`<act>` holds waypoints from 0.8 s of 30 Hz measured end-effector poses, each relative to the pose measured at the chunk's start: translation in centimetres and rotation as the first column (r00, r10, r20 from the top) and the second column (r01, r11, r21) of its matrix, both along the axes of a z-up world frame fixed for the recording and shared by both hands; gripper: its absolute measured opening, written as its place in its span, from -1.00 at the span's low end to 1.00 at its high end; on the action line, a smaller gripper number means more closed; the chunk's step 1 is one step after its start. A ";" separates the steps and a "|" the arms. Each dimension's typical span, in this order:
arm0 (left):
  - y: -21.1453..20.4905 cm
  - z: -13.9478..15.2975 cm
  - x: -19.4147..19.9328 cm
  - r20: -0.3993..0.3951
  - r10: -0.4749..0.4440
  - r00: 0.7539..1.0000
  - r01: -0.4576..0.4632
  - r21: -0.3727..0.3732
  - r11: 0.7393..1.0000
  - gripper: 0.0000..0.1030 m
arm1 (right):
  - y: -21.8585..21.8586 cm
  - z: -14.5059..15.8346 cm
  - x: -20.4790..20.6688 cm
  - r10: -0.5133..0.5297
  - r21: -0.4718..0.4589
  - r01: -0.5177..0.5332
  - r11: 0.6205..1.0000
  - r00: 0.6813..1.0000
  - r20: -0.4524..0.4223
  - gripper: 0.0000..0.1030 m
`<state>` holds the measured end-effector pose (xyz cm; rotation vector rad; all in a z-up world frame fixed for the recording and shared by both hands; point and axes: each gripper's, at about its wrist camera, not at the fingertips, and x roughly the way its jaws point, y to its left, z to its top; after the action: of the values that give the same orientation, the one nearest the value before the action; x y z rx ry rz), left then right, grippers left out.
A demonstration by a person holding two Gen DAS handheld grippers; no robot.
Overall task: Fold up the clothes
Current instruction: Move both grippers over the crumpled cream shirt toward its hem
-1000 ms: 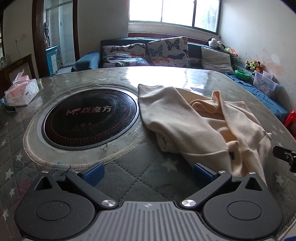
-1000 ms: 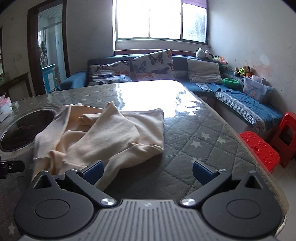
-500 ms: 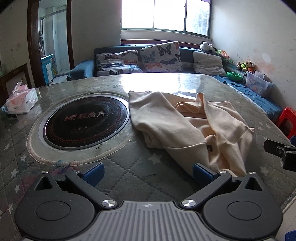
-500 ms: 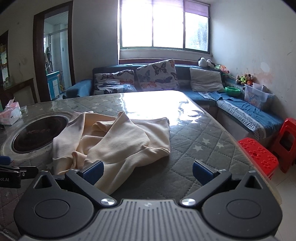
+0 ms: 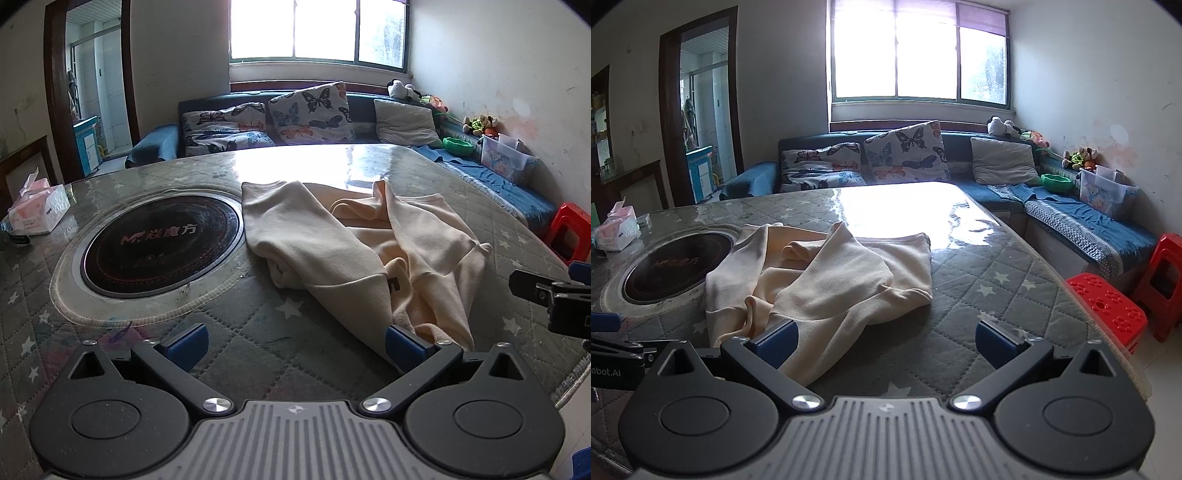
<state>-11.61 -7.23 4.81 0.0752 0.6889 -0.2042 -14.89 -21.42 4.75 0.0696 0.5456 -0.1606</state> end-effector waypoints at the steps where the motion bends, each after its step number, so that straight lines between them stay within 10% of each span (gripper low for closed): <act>1: 0.0 0.0 0.0 0.000 0.000 1.000 0.000 0.000 1.000 1.00 | 0.0 0.0 0.1 0.003 0.001 -0.003 1.000 1.000 -0.001 1.00; 24: -0.4 0.5 4.5 -0.004 -0.003 1.000 0.003 0.016 1.000 1.00 | 0.5 -0.3 6.2 0.096 0.028 -0.094 0.995 0.993 -0.064 0.83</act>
<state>-7.11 -7.61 5.31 0.0913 0.6946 -0.2017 -8.73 -20.92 4.49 0.0630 0.6146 -0.0630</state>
